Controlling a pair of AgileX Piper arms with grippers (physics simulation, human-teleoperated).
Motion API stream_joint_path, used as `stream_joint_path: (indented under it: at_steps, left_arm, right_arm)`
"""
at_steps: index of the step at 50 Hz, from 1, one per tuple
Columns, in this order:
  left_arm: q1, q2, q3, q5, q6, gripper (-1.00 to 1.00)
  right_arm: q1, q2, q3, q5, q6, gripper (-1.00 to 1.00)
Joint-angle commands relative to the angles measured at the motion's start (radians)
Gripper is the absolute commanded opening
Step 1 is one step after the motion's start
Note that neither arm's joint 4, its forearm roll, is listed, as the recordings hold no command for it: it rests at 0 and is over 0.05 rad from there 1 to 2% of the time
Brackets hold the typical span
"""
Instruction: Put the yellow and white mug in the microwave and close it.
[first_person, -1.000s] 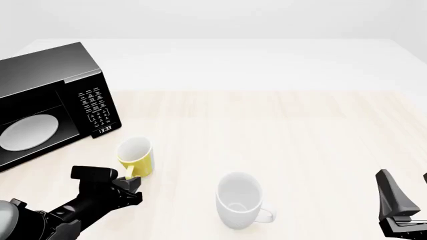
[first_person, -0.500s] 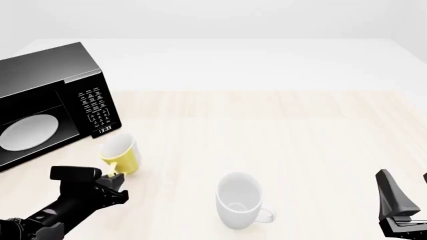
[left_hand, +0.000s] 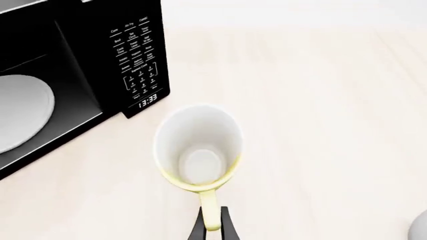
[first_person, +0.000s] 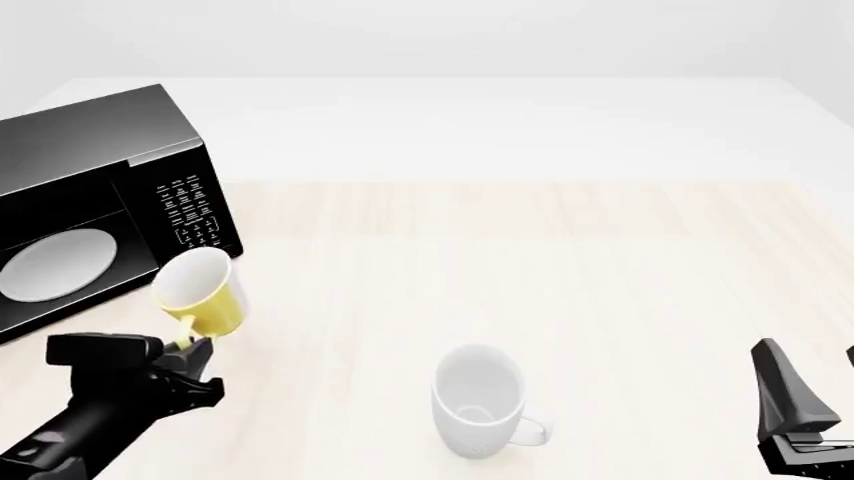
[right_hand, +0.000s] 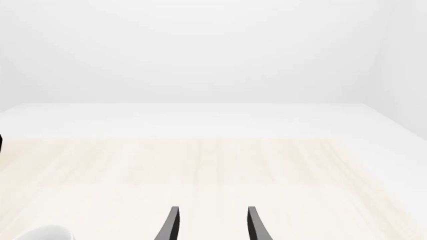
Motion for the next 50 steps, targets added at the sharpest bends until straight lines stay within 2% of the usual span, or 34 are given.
stream_joint_path:
  at_steps: [1, 18, 30, 50]
  left_arm:
    - [0.058, -0.077, 0.015, 0.026, 0.023, -1.0]
    - [0.172, -0.147, 0.023, 0.056, 0.025, -1.0]
    - [0.255, -0.143, 0.01, 0.053, 0.028, -1.0]
    - [0.417, -0.097, -0.043, 0.03, 0.072, -1.0]
  right_arm:
    - [0.0, 0.0, 0.0, 0.0, 0.0, 1.0]
    - [0.0, 0.0, 0.0, 0.0, 0.0, 1.0]
    - [0.0, 0.0, 0.0, 0.0, 0.0, 1.0]
    - [0.0, 0.0, 0.0, 0.0, 0.0, 1.0]
